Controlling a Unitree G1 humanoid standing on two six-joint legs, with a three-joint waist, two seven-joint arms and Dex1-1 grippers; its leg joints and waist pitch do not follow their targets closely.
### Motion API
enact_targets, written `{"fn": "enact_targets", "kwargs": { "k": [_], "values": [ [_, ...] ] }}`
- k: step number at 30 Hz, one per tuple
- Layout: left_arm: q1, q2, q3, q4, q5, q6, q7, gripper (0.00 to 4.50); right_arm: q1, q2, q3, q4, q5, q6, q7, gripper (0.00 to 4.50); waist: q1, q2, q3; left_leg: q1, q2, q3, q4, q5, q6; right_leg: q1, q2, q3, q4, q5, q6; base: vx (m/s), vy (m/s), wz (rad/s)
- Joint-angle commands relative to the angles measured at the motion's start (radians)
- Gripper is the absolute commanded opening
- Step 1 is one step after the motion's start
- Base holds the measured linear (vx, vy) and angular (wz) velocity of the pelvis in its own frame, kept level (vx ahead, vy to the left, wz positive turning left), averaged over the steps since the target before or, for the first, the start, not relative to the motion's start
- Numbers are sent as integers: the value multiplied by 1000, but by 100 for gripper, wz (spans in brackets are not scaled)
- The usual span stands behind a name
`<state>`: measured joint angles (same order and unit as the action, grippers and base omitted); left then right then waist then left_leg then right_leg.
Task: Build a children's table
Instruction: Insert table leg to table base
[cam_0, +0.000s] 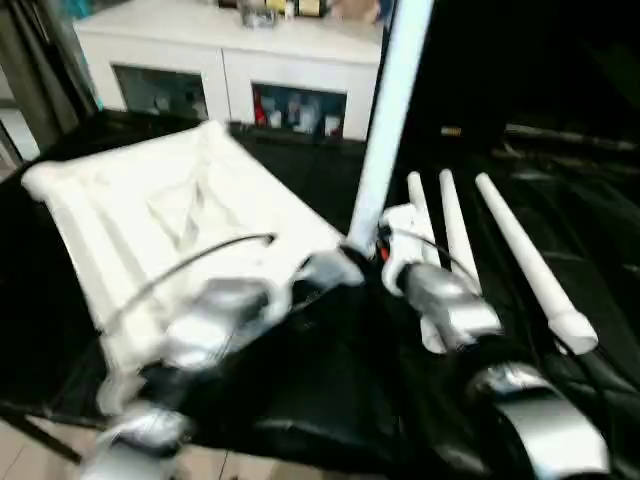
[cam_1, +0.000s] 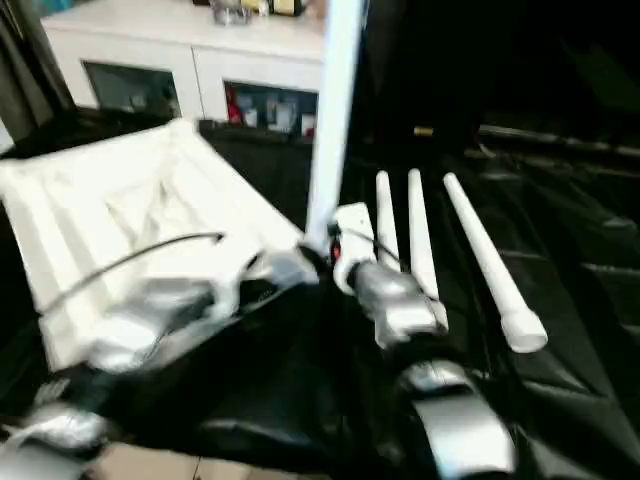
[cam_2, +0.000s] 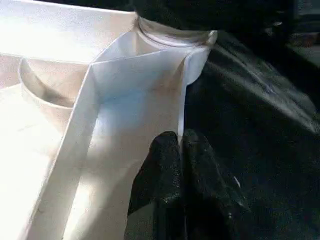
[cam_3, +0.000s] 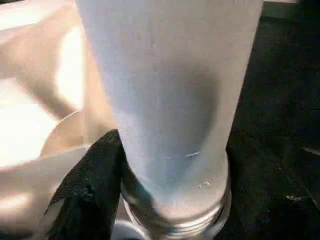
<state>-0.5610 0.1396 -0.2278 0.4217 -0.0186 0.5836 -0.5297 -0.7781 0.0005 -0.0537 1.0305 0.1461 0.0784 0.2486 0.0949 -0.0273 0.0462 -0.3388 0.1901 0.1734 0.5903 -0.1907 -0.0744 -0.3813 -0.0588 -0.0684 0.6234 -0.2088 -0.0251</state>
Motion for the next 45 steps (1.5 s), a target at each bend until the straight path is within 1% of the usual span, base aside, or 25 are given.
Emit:
{"fn": "enact_targets", "kwargs": {
  "k": [1, 3, 4, 6, 7, 8, 9, 10, 12, 14, 15, 17, 18, 19, 22, 24, 28, 31, 32, 34, 37, 39, 41, 42, 45],
  "values": [
    [-19, -6, 29, 40, 25, -10, 80, 0, 30, 28, -22, 85, 20, 60, -55, 264, -5, 8, -45, 6, 40, -26, -87, -337, -33, 18, -92, 53, -109, -435, -105, 0, 0, 0],
    [-27, -5, 6, 48, 50, -29, 78, 0, 13, 45, -8, 84, 5, 38, -33, 264, -5, 9, -45, 3, 40, -24, -87, -332, -26, 17, -91, 55, -108, -397, -109, 0, 0, 0],
    [-32, -1, -7, 52, 64, -41, 76, 0, 5, 50, -1, 82, -4, 27, -25, 320, -4, 9, -47, 1, 41, -23, -87, -319, -24, 20, -92, 56, -103, -369, -117, 0, 0, 0],
    [-33, 4, -17, 54, 72, -47, 73, 0, 0, 50, 3, 81, -12, 21, -19, 340, -4, 7, -46, -1, 41, -21, -87, -305, -20, 20, -92, 57, -101, -344, -126, 0, 0, 0],
    [-30, 9, -19, 51, 70, -51, 66, 0, -4, 46, 7, 81, -20, 11, -3, 353, -5, 3, -47, -5, 41, -22, -87, -296, -17, 25, -93, 56, -99, -336, -129, 0, 0, 0],
    [-27, 17, -24, 49, 69, -62, 55, 0, -8, 41, 12, 80, -27, 1, 9, 353, -6, 4, -47, -7, 41, -22, -87, -293, -15, 26, -93, 56, -99, -336, -131, 0, 0, 0],
    [-26, 20, -25, 50, 69, -68, 52, 0, -11, 40, 14, 83, -29, -4, 12, 377, -6, 4, -50, -8, 41, -21, -86, -274, -12, 27, -94, 57, -97, -316, -137, 0, 0, 0],
    [-23, 25, -29, 48, 69, -77, 44, 0, -13, 36, 19, 83, -33, -14, 25, 377, -6, 3, -51, -14, 42, -21, -85, -244, -7, 31, -95, 56, -93, -288, -143, 0, 0, 0],
    [-6, 48, -41, 28, 72, -107, 12, 0, -11, 17, 39, 65, -43, -37, 86, 383, -6, 4, -50, -12, 43, -18, -83, -235, 2, 28, -94, 57, -93, -272, -152, 0, 0, 0],
    [28, 78, -50, -5, 68, -142, -42, 0, 1, -21, 70, 27, -60, -57, 198, 383, -4, 3, -54, -20, 44, -19, -82, -201, 13, 38, -96, 56, -87, -228, -161, 0, 0, 0],
    [51, 99, -54, -29, 56, -168, -86, 0, 7, -46, 83, 5, -63, -59, 257, 383, -4, 4, -53, -19, 44, -17, -79, -181, 25, 37, -96, 57, -86, -198, -169, 0, 0, 0],
    [87, 133, -56, -72, 34, -177, -149, 0, 19, -90, 103, -39, -63, -67, 361, 383, -4, 3, -56, -23, 44, -15, -75, -142, 41, 43, -95, 57, -77, -135, -186, 0, 0, 0],
    [101, 146, -57, -91, 21, -193, -181, 0, 23, -106, 109, -55, -62, -70, 396, 383, -2, 2, -58, -20, 42, -11, -71, -113, 54, 40, -91, 57, -73, -89, -201, 0, 0, 0],
    [119, 165, -56, -120, -2, -201, -225, 0, 31, -127, 117, -80, -59, -74, 449, 383, 1, 3, -62, -22, 41, -10, -67, -80, 69, 44, -92, 57, -64, -32, -215, 0, 0, 0],
    [157, 214, -56, -184, -49, -211, -319, 0, 51, -176, 141, -142, -49, -74, 576, 383, 0, 4, -61, -23, 42, -8, -64, -54, 95, 41, -86, 55, -57, 28, -241, 0, 0, 0],
    [172, 242, -59, -211, -67, -213, -366, 0, 63, -203, 161, -169, -46, -73, 649, 383, 1, 4, -59, -21, 42, -8, -65, -72, 101, 39, -85, 54, -60, 6, -243, 0, 0, 0],
    [190, 276, -58, -240, -77, -205, -414, 0, 79, -231, 183, -197, -45, -67, 747, 383, 3, 5, -54, -16, 46, -7, -70, -124, 79, 36, -86, 55, -69, -86, -233, 0, 0, 0],
    [193, 283, -53, -242, -73, -202, -421, 0, 93, -240, 204, -210, -58, -63, 793, 383, 3, 3, -53, -17, 45, -8, -70, -130, 70, 36, -86, 56, -70, -110, -226, 0, 0, 0],
    [193, 283, -53, -242, -73, -202, -421, 0, 93, -240, 204, -210, -58, -63, 793, 366, 3, 3, -53, -17, 45, -8, -70, -128, 66, 36, -87, 56, -71, -117, -223, 0, 0, 0],
    [193, 289, -52, -238, -72, -205, -424, 0, 93, -233, 208, -204, -65, -67, 790, 356, 3, -1, -54, -17, 45, -9, -69, -114, 66, 37, -87, 56, -69, -109, -220, 0, 0, 0],
    [194, 291, -49, -243, -74, -200, -428, 0, 90, -225, 207, -203, -64, -61, 790, 324, 5, -2, -56, -18, 44, -8, -68, -94, 69, 38, -87, 56, -65, -86, -224, 0, 0, 0],
    [194, 291, -46, -245, -75, -198, -431, 0, 89, -220, 205, -202, -60, -55, 795, 315, 5, -1, -57, -18, 43, -8, -66, -83, 76, 38, -86, 56, -63, -66, -229, 0, 0, 0],
    [195, 292, -46, -244, -74, -198, -432, 0, 90, -220, 211, -200, -66, -59, 798, 305, 5, -1, -56, -19, 43, -8, -66, -86, 76, 38, -87, 55, -64, -71, -229, 0, 0, 0],
    [195, 293, -46, -244, -74, -199, -432, 0, 90, -220, 212, -200, -68, -60, 799, 287, 5, 0, -56, -18, 43, -8, -67, -91, 74, 38, -87, 55, -65, -80, -227, 0, 0, 0],
    [199, 292, -46, -245, -73, -196, -428, 0, 96, -216, 214, -202, -69, -52, 794, 276, 5, -2, -56, -18, 43, -8, -67, -95, 72, 37, -87, 55, -66, -93, -223, 0, 0, 0]
  ]
}}
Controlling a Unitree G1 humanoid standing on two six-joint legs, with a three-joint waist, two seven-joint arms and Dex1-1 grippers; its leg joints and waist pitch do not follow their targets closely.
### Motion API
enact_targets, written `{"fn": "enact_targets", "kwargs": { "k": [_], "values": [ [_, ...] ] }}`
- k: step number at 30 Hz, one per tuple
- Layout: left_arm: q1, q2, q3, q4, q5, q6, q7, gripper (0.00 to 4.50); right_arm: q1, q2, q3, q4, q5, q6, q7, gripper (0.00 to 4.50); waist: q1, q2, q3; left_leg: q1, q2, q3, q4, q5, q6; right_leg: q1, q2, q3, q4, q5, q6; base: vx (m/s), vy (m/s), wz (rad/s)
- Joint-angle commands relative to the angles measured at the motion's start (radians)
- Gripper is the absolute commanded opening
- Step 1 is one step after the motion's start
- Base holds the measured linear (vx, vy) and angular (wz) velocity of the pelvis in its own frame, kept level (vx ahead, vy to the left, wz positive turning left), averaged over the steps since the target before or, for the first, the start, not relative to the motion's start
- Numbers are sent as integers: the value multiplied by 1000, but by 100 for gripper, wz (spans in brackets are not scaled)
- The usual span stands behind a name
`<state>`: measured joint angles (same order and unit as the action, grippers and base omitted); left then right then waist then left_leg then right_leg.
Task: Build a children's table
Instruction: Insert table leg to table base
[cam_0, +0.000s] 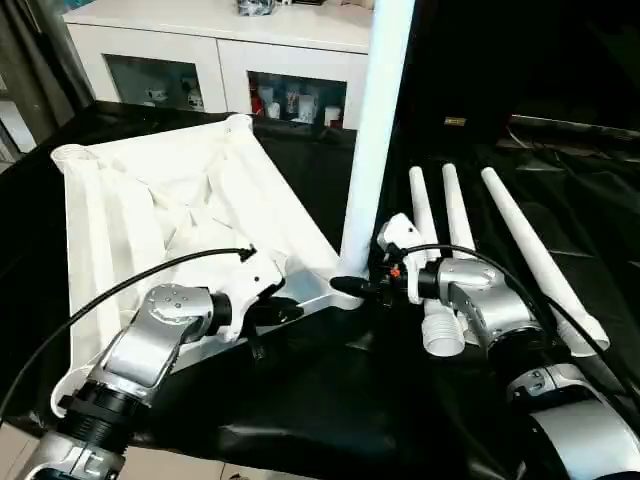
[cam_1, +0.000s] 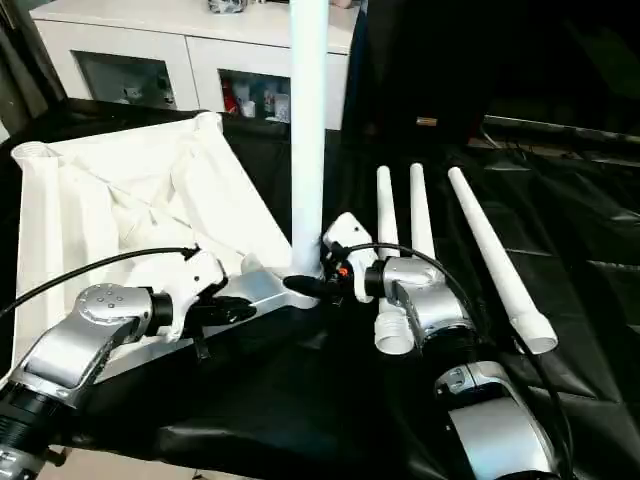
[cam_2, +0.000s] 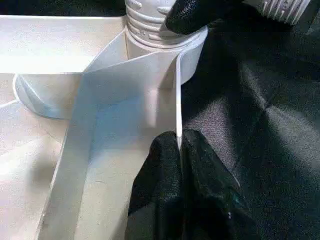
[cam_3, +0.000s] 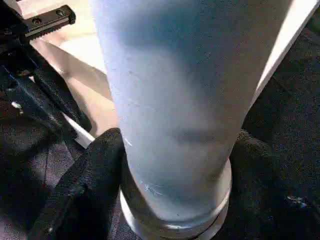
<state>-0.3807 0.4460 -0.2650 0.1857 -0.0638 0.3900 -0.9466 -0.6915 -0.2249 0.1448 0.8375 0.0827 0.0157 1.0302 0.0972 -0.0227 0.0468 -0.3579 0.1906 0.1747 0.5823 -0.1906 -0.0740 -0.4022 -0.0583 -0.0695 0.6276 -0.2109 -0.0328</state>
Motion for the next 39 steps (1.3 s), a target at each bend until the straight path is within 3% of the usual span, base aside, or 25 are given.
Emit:
{"fn": "enact_targets", "kwargs": {
  "k": [1, 5, 6, 8, 9, 10, 11, 12, 13, 16, 20, 21, 27, 29, 32, 34, 36, 39],
  "values": [
    [18, -19, -8, -7, -24, 5, 0, 0, 10, 16, 9, 0, -5, 24, -12, 272, 2, -8, -56, 1, 43, -10, -59, -91, 71, 59, -87, 57, -69, -88, -215, 0, 0, 0],
    [-2, -56, -3, 25, 1, 49, 70, 0, 3, 48, -23, 79, -29, 43, -188, 269, -2, -6, -51, 3, 44, -10, -64, -122, 53, 55, -89, 57, -75, -144, -209, 0, 0, 0],
    [-3, -58, -3, 27, 3, 51, 74, 0, 2, 50, -24, 83, -30, 44, -197, 269, -6, -7, -46, 6, 43, -11, -68, -158, 38, 52, -89, 56, -84, -213, -197, 0, 0, 0],
    [-49, -133, 26, 95, 23, 103, 200, 0, -10, 96, -94, 160, -3, 96, -397, 268, -11, -6, -43, 10, 43, -13, -71, -191, 12, 50, -90, 59, -91, -291, -177, 0, 0, 0],
    [-65, -157, 37, 119, 29, 117, 242, 0, -13, 111, -116, 181, 7, 111, -461, 268, -8, -3, -39, 20, 41, -14, -71, -237, -2, 44, -93, 58, -104, -377, -157, 0, 0, 0],
    [-65, -157, 37, 119, 29, 117, 242, 0, -13, 111, -116, 181, 7, 111, -461, 268, -9, -4, -41, 21, 42, -18, -74, -260, -9, 44, -95, 58, -106, -412, -146, 0, 0, 0],
    [-116, -234, 80, 191, 31, 158, 365, 0, -22, 153, -167, 235, 32, 148, -629, 268, -10, -2, -42, 19, 44, -18, -74, -263, -12, 45, -94, 59, -105, -411, -144, 0, 0, 0],
    [-116, -234, 80, 191, 31, 158, 365, 0, -22, 153, -167, 235, 32, 148, -629, 267, -11, 0, -38, 22, 40, -16, -75, -272, -16, 39, -91, 59, -110, -423, -137, 0, 0, 0],
    [-156, -290, 100, 244, 34, 177, 441, 0, -32, 196, -206, 271, 55, 156, -764, 267, -10, 1, -40, 28, 39, -19, -76, -294, -27, 39, -92, 59, -111, -429, -125, 0, 0, 0],
    [-188, -326, 93, 283, 54, 169, 495, 0, -55, 251, -230, 292, 72, 133, -846, 267, -11, 0, -42, 34, 37, -23, -78, -338, -31, 35, -92, 56, -116, -459, -102, 0, 0, 0],
    [-201, -329, 51, 295, 94, 126, 484, 0, -83, 286, -211, 293, 42, 65, -822, 267, -9, 0, -46, 21, 40, -22, -81, -301, -16, 42, -94, 59, -108, -367, -107, 0, 0, 0],
    [-203, -325, 40, 297, 103, 113, 481, 0, -87, 288, -211, 293, 40, 53, -813, 323, -8, -1, -46, 20, 40, -21, -81, -295, -11, 42, -94, 60, -108, -355, -109, 0, 0, 0],
    [-179, -284, 15, 262, 93, 85, 409, 0, -103, 262, -192, 264, 29, -20, -690, 378, -7, -2, -49, 5, 40, -21, -80, -242, 9, 54, -96, 58, -102, -320, -120, 0, 0, 0],
    [-164, -269, 11, 242, 92, 80, 381, 0, -104, 248, -179, 257, 23, -32, -653, 387, -6, -2, -53, 6, 42, -17, -75, -196, 17, 53, -96, 60, -96, -249, -140, 0, 0, 0],
    [-118, -206, -3, 184, 80, 50, 291, 0, -98, 178, -133, 211, 0, -63, -485, 387, -3, -2, -60, -5, 42, -16, -68, -121, 42, 63, -95, 56, -78, -115, -177, 0, 0, 0],
    [-94, -177, 1, 154, 62, 31, 245, 0, -85, 135, -110, 177, -5, -73, -373, 387, -2, 0, -65, -5, 41, -12, -57, -57, 81, 62, -88, 56, -63, 27, -212, 0, 0, 0],
    [-79, -154, -2, 131, 44, 7, 198, 0, -76, 106, -98, 154, -5, -75, -295, 387, -2, 1, -66, -6, 40, -11, -54, -36, 106, 62, -86, 55, -56, 94, -237, 0, 0, 0],
    [-44, -107, -7, 67, -2, -7, 96, 0, -54, 58, -70, 112, -2, -64, -167, 387, -2, 0, -62, -5, 45, -11, -56, -61, 114, 62, -89, 53, -61, 53, -250, 0, 0, 0]
  ]
}}
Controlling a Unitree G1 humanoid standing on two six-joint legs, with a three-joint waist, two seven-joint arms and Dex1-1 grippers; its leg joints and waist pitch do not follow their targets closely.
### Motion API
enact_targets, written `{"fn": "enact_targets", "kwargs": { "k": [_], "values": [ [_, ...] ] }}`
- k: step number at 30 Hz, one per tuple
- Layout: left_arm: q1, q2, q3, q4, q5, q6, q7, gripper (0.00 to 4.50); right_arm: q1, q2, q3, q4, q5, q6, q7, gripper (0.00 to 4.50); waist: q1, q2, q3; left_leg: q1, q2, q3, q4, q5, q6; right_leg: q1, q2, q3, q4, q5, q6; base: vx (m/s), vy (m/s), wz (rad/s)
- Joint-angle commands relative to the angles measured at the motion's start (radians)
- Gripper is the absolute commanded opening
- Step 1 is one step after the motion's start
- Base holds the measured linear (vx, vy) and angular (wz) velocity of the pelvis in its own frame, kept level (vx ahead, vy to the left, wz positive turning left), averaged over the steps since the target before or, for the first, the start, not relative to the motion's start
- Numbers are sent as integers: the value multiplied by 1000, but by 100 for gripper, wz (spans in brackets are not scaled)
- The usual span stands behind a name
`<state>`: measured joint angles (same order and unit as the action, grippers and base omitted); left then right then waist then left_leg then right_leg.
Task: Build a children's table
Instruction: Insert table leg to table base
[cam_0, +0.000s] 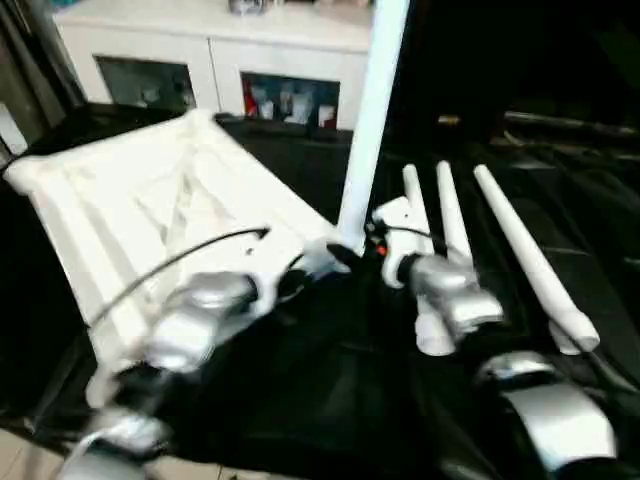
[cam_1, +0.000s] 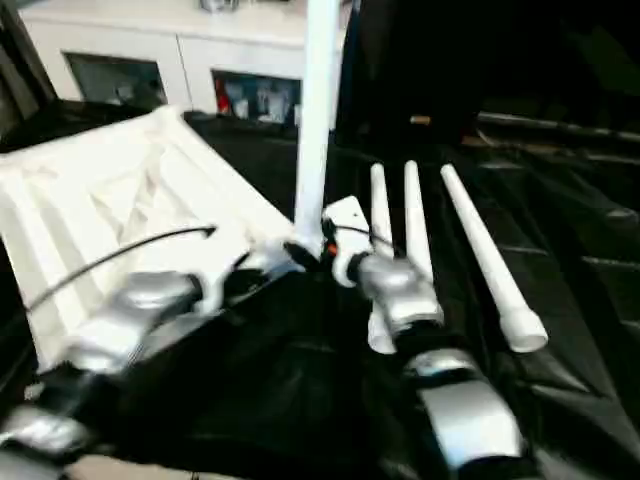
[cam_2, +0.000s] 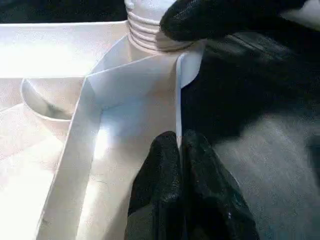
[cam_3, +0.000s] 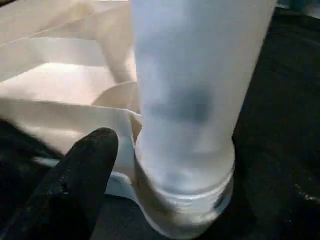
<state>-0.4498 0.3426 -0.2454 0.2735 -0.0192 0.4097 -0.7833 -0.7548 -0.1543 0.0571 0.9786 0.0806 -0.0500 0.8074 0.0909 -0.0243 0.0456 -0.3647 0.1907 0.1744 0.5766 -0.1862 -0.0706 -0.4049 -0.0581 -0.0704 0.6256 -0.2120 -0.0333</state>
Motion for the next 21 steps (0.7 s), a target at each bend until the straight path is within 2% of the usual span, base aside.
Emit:
{"fn": "enact_targets", "kwargs": {
  "k": [1, 6, 8, 9, 11, 13, 21],
  "values": [
    [37, 10, -26, -48, -65, -22, -102, 0, 16, -26, 25, -40, 2, 7, 96, 387, 5, 3, -60, 2, 46, -11, -51, -74, 105, 65, -89, 54, -60, 33, -250, 0, 0, 0],
    [61, 47, -25, -101, -92, -6, -161, 0, 32, -55, 44, -64, 7, 2, 175, 387, 10, 5, -54, 9, 49, -9, -55, -121, 77, 58, -88, 56, -66, -51, -248, 0, 0, 0],
    [68, 57, -23, -106, -91, -11, -173, 0, 39, -63, 50, -70, 2, 3, 203, 387, 10, 2, -54, 7, 48, -9, -55, -132, 68, 60, -89, 57, -67, -70, -241, 0, 0, 0],
    [70, 60, -21, -102, -87, -15, -174, 0, 43, -66, 55, -70, -3, 4, 217, 372, 10, -1, -54, 7, 47, -9, -55, -129, 66, 61, -89, 57, -68, -76, -233, 0, 0, 0],
    [72, 61, -20, -102, -87, -15, -175, 0, 46, -67, 57, -75, -3, 6, 223, 362, 10, 1, -55, 6, 46, -10, -54, -119, 66, 60, -88, 57, -66, -67, -233, 0, 0, 0],
    [74, 62, -19, -106, -88, -13, -175, 0, 49, -67, 59, -79, -4, 8, 229, 330, 10, -2, -56, 5, 45, -10, -52, -108, 70, 61, -89, 57, -65, -59, -230, 0, 0, 0],
    [82, 61, -15, -118, -87, -2, -182, 0, 53, -65, 67, -81, -8, 12, 249, 277, 11, -5, -57, 5, 45, -9, -50, -90, 80, 61, -88, 56, -62, -41, -234, 0, 0, 0]
  ]
}}
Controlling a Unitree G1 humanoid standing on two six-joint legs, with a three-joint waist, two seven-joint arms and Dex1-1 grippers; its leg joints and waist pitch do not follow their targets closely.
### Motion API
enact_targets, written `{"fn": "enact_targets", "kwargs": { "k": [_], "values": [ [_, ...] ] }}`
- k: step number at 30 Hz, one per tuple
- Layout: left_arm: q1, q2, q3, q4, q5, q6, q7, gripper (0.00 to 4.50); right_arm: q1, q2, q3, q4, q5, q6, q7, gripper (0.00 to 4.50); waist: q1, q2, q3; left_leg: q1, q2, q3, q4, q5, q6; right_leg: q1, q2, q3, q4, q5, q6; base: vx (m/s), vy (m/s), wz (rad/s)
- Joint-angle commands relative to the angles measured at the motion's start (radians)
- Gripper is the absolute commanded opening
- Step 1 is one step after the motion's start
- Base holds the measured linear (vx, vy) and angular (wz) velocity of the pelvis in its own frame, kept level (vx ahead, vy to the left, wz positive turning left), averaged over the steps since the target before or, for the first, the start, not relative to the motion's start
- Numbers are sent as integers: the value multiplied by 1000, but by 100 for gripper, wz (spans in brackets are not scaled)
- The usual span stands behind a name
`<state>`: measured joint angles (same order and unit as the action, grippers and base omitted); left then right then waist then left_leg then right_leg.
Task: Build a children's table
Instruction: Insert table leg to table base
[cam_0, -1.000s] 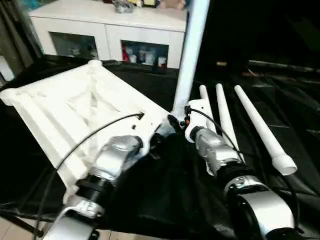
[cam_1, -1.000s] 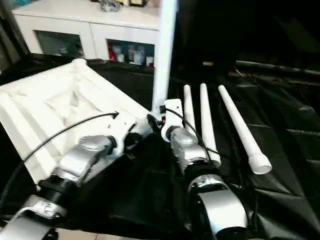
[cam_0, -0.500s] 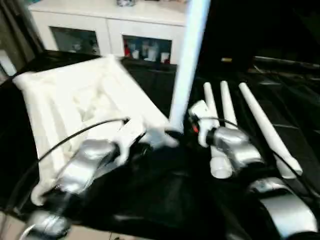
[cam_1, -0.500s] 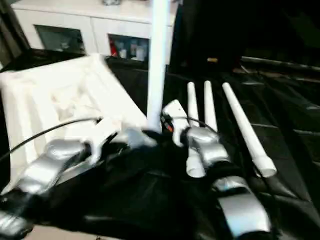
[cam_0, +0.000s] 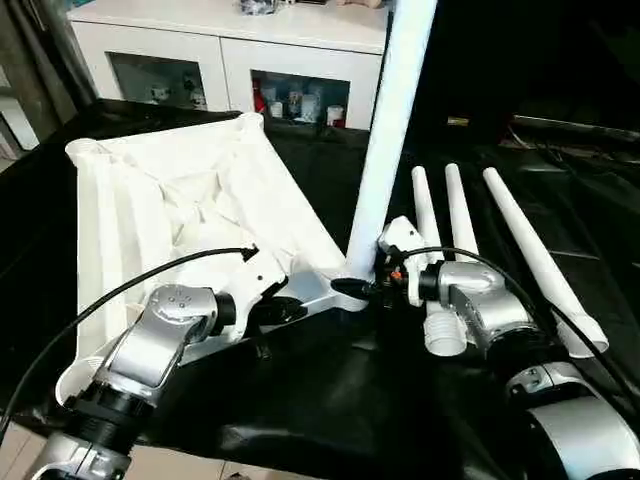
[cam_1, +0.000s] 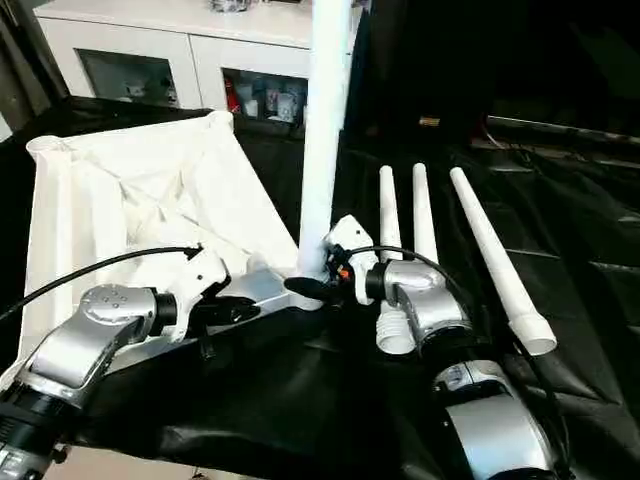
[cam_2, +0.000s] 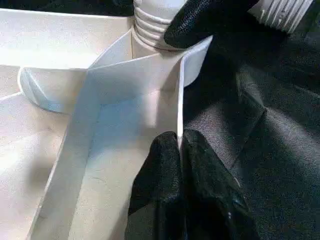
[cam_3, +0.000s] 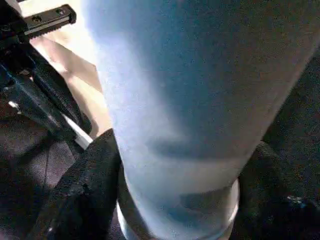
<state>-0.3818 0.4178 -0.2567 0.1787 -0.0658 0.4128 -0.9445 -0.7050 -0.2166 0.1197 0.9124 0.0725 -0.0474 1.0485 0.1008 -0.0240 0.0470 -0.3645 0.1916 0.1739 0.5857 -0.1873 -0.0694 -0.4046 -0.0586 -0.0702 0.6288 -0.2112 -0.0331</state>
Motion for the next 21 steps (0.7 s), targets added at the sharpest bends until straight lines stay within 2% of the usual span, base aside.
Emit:
{"fn": "enact_targets", "kwargs": {
  "k": [1, 3, 5, 6, 7, 9, 11, 12, 14, 16, 17, 19, 21],
  "values": [
    [15, -15, -3, -22, -40, -3, -17, 0, 4, 3, -2, -13, 6, 14, -1, 277, 1, -4, -59, 5, 44, -9, -59, -91, 78, 61, -88, 56, -66, -45, -233, 0, 0, 0],
    [16, -16, -2, -20, -40, -2, -14, 0, 5, 7, -8, -11, 11, 19, -11, 272, 1, -5, -59, 5, 43, -8, -59, -90, 78, 61, -88, 56, -66, -48, -232, 0, 0, 0],
    [6, -36, 4, 1, -27, 22, 29, 0, 1, 22, -14, 19, -9, 26, -101, 270, 0, -5, -59, 6, 44, -9, -60, -83, 73, 59, -87, 56, -64, -47, -232, 0, 0, 0],
    [-13, -71, 20, 35, -16, 57, 93, 0, -7, 36, -11, 61, -43, 37, -211, 269, -2, -5, -56, 6, 43, -9, -62, -92, 64, 58, -87, 56, -67, -67, -229, 0, 0, 0],
    [-17, -79, 24, 43, -14, 64, 107, 0, -8, 39, -11, 69, -49, 39, -232, 269, -4, -6, -55, 6, 43, -9, -63, -99, 58, 58, -87, 56, -70, -83, -226, 0, 0, 0],
    [-48, -136, 54, 100, -1, 96, 208, 0, -19, 65, -23, 118, -71, 63, -382, 269, -8, -6, -47, 10, 41, -11, -68, -166, 26, 57, -93, 56, -88, -235, -195, 0, 0, 0],
    [-93, -204, 71, 187, 28, 113, 329, 0, -27, 124, -78, 163, -42, 104, -574, 268, -13, -6, -42, 15, 38, -10, -72, -194, 8, 50, -89, 59, -98, -308, -170, 0, 0, 0],
    [-116, -235, 71, 230, 42, 117, 376, 0, -31, 158, -108, 182, -21, 121, -660, 268, -12, -8, -43, 20, 38, -12, -73, -212, -6, 51, -91, 61, -100, -345, -150, 0, 0, 0],
    [-116, -235, 71, 230, 42, 117, 376, 0, -31, 158, -108, 182, -21, 121, -660, 268, -9, -6, -46, 24, 39, -15, -75, -225, -11, 49, -92, 59, -101, -355, -138, 0, 0, 0],
    [-154, -282, 62, 288, 68, 111, 445, 0, -41, 225, -153, 207, 18, 121, -789, 268, -9, -3, -46, 26, 40, -13, -76, -237, -5, 43, -91, 63, -104, -335, -133, 0, 0, 0],
    [-177, -306, 51, 312, 83, 100, 474, 0, -54, 265, -165, 218, 31, 103, -832, 268, -9, -2, -46, 25, 39, -15, -77, -240, -9, 45, -91, 62, -102, -332, -132, 0, 0, 0],
    [-183, -314, 46, 313, 85, 98, 473, 0, -61, 277, -162, 220, 28, 86, -831, 268, -5, 1, -50, 27, 39, -14, -76, -239, -13, 44, -92, 61, -100, -312, -130, 0, 0, 0],
    [-189, -320, 39, 317, 88, 89, 463, 0, -73, 288, -175, 215, 29, 59, -803, 337, -7, -1, -49, 17, 40, -16, -79, -236, -6, 50, -92, 59, -97, -287, -132, 0, 0, 0]
  ]
}}
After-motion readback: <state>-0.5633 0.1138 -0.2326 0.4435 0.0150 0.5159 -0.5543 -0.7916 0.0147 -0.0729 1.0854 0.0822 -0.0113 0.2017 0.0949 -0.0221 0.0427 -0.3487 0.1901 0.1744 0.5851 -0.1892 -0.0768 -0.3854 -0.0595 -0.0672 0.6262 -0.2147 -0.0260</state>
